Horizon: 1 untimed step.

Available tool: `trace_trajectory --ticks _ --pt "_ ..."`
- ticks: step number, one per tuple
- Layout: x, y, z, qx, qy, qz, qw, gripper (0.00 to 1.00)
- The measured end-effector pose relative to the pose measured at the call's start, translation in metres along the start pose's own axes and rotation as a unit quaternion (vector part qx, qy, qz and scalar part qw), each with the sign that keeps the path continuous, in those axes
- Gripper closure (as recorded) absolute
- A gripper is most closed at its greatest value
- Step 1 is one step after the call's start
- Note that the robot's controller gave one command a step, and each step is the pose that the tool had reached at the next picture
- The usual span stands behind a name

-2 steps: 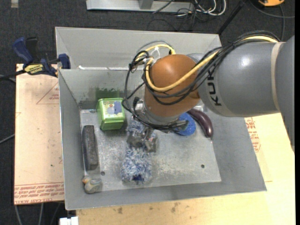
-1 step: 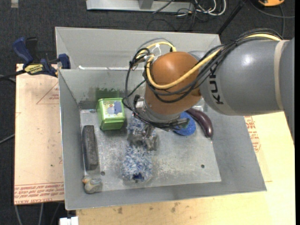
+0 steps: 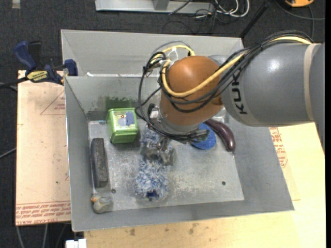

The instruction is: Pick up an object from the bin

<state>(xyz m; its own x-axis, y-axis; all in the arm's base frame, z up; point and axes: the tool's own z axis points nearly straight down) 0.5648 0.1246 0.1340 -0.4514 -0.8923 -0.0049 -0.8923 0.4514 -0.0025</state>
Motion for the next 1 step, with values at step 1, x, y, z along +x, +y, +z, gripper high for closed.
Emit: trace_trajectory --ticks 1 --pt "0.0006 0.0014 -0.0075 -0.003 0.0022 0.0 1.0 1.0"
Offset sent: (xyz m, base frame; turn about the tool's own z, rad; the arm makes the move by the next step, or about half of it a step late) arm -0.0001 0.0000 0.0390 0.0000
